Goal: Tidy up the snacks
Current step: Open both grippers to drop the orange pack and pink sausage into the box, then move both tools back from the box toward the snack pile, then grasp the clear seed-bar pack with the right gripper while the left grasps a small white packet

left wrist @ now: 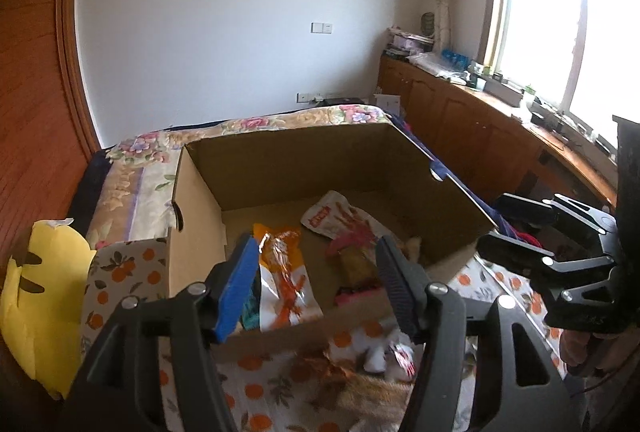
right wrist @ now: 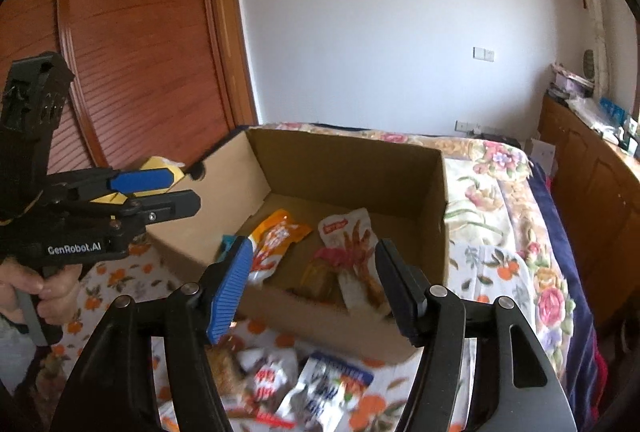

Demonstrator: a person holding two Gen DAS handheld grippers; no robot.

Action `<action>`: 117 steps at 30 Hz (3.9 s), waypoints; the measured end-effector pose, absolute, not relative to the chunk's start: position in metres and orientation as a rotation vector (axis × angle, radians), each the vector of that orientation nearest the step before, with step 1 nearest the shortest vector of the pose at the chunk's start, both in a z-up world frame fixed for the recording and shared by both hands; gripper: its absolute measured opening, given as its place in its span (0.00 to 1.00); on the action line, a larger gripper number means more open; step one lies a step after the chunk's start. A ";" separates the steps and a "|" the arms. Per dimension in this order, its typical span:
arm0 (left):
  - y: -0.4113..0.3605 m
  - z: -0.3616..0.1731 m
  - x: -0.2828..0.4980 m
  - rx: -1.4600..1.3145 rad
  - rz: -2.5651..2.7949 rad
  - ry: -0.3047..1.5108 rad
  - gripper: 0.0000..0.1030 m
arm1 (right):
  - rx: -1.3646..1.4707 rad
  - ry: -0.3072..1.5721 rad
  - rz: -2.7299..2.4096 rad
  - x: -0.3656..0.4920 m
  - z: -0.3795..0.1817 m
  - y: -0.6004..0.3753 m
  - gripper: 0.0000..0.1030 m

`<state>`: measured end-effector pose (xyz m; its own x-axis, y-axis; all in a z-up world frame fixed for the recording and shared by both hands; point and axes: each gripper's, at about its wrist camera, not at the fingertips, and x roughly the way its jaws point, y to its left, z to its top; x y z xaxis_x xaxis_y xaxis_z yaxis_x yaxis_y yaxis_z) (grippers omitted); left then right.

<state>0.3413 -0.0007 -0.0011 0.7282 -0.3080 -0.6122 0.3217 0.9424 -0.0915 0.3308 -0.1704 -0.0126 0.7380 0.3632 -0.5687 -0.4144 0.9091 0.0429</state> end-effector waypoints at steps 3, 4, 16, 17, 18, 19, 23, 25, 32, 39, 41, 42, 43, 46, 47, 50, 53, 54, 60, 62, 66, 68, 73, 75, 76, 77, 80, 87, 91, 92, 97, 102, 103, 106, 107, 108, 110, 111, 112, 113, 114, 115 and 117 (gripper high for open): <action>-0.002 -0.004 0.325 0.039 -0.359 0.666 0.60 | -0.091 0.574 0.395 0.304 -0.016 -0.177 0.66; -0.002 -0.006 0.321 0.043 -0.362 0.668 0.61 | -0.094 0.574 0.384 0.295 -0.020 -0.179 0.66; -0.004 -0.043 0.270 0.007 -0.369 0.722 0.61 | -0.055 0.681 0.319 0.258 -0.079 -0.215 0.66; -0.004 -0.047 0.266 0.005 -0.369 0.729 0.61 | -0.054 0.695 0.309 0.258 -0.085 -0.218 0.66; -0.005 -0.050 0.261 0.002 -0.369 0.734 0.61 | -0.049 0.711 0.303 0.258 -0.092 -0.221 0.66; -0.005 -0.054 0.258 0.002 -0.367 0.738 0.61 | -0.038 0.724 0.302 0.257 -0.097 -0.224 0.66; -0.002 -0.068 0.247 0.009 -0.349 0.748 0.61 | -0.009 0.756 0.322 0.257 -0.109 -0.225 0.66; -0.002 -0.077 0.243 0.011 -0.343 0.760 0.61 | -0.006 0.764 0.336 0.256 -0.112 -0.220 0.65; 0.005 -0.103 0.235 0.016 -0.326 0.789 0.61 | -0.017 0.780 0.429 0.254 -0.114 -0.185 0.65; 0.021 -0.122 0.230 0.001 -0.290 0.822 0.61 | -0.076 0.812 0.562 0.256 -0.121 -0.133 0.59; 0.027 -0.125 0.229 -0.006 -0.276 0.826 0.61 | -0.097 0.833 0.597 0.261 -0.126 -0.119 0.58; 0.031 -0.126 0.229 -0.011 -0.272 0.828 0.61 | -0.104 0.845 0.607 0.264 -0.128 -0.114 0.58; 0.033 -0.127 0.228 -0.016 -0.269 0.830 0.61 | -0.114 0.852 0.611 0.266 -0.129 -0.109 0.58; 0.040 -0.130 0.228 -0.026 -0.258 0.836 0.61 | -0.151 0.876 0.620 0.277 -0.134 -0.097 0.58; 0.042 -0.131 0.227 -0.029 -0.256 0.837 0.61 | -0.160 0.883 0.621 0.280 -0.135 -0.095 0.58; 0.046 -0.134 0.227 -0.040 -0.253 0.844 0.61 | -0.200 0.923 0.616 0.291 -0.140 -0.089 0.58; 0.045 -0.134 0.226 -0.048 -0.258 0.845 0.61 | -0.219 0.952 0.612 0.299 -0.147 -0.085 0.56; 0.045 -0.134 0.226 -0.051 -0.261 0.845 0.61 | -0.223 0.968 0.621 0.301 -0.150 -0.083 0.54; 0.035 -0.130 0.222 -0.095 -0.302 0.853 0.61 | -0.212 0.951 0.610 0.295 -0.148 -0.089 0.42; 0.027 -0.130 0.221 -0.112 -0.325 0.865 0.62 | -0.187 0.919 0.606 0.287 -0.139 -0.096 0.42; 0.009 -0.133 0.219 -0.121 -0.347 0.886 0.62 | -0.145 0.864 0.588 0.268 -0.123 -0.117 0.42; -0.002 -0.134 0.218 -0.119 -0.367 0.897 0.62 | -0.135 0.844 0.573 0.258 -0.118 -0.128 0.42; -0.023 -0.136 0.217 -0.105 -0.382 0.916 0.62 | -0.096 0.802 0.515 0.233 -0.112 -0.165 0.42; -0.029 -0.137 0.218 -0.102 -0.377 0.924 0.62 | -0.086 0.798 0.494 0.229 -0.113 -0.176 0.42; -0.032 -0.139 0.218 -0.098 -0.368 0.926 0.62 | -0.068 0.797 0.487 0.226 -0.115 -0.184 0.42; -0.034 -0.140 0.219 -0.091 -0.353 0.928 0.62 | -0.054 0.797 0.488 0.224 -0.116 -0.189 0.43; -0.037 -0.144 0.221 -0.095 -0.330 0.937 0.62 | -0.033 0.801 0.476 0.219 -0.121 -0.201 0.43; -0.047 -0.146 0.225 -0.059 -0.302 0.937 0.63 | -0.054 0.782 0.426 0.217 -0.131 -0.211 0.43; -0.055 -0.148 0.225 -0.002 -0.272 0.922 0.63 | -0.069 0.772 0.390 0.220 -0.139 -0.211 0.43; -0.058 -0.149 0.225 0.016 -0.264 0.917 0.63 | -0.073 0.772 0.386 0.220 -0.140 -0.211 0.43; -0.068 -0.152 0.225 0.085 -0.250 0.901 0.55 | -0.138 0.761 0.393 0.231 -0.142 -0.199 0.43; -0.073 -0.147 0.223 0.109 -0.273 0.898 0.36 | -0.116 0.792 0.405 0.240 -0.150 -0.200 0.43; -0.073 -0.146 0.221 0.114 -0.275 0.894 0.32 | -0.110 0.794 0.404 0.241 -0.151 -0.201 0.43; -0.076 -0.143 0.219 0.109 -0.301 0.900 0.11 | -0.096 0.793 0.406 0.239 -0.151 -0.204 0.43; -0.078 -0.143 0.219 0.119 -0.297 0.899 0.11 | -0.093 0.792 0.407 0.240 -0.151 -0.204 0.43; -0.079 -0.143 0.218 0.125 -0.298 0.897 0.11 | -0.090 0.788 0.405 0.239 -0.151 -0.205 0.43; -0.079 -0.142 0.217 0.122 -0.300 0.897 0.10 | -0.088 0.784 0.403 0.239 -0.150 -0.205 0.43; -0.079 -0.141 0.216 0.115 -0.300 0.895 0.10 | -0.088 0.783 0.402 0.239 -0.150 -0.205 0.43; -0.077 -0.139 0.216 0.106 -0.298 0.891 0.10 | -0.088 0.782 0.401 0.239 -0.150 -0.205 0.43; -0.074 -0.137 0.214 0.098 -0.299 0.888 0.10 | -0.089 0.781 0.400 0.239 -0.150 -0.204 0.43; -0.072 -0.134 0.213 0.088 -0.304 0.886 0.10 | -0.088 0.781 0.401 0.239 -0.150 -0.204 0.43; -0.072 -0.132 0.210 0.087 -0.302 0.881 0.10 | -0.088 0.779 0.400 0.239 -0.149 -0.205 0.43; -0.070 -0.126 0.207 0.089 -0.296 0.866 0.10 | -0.088 0.777 0.397 0.239 -0.149 -0.205 0.43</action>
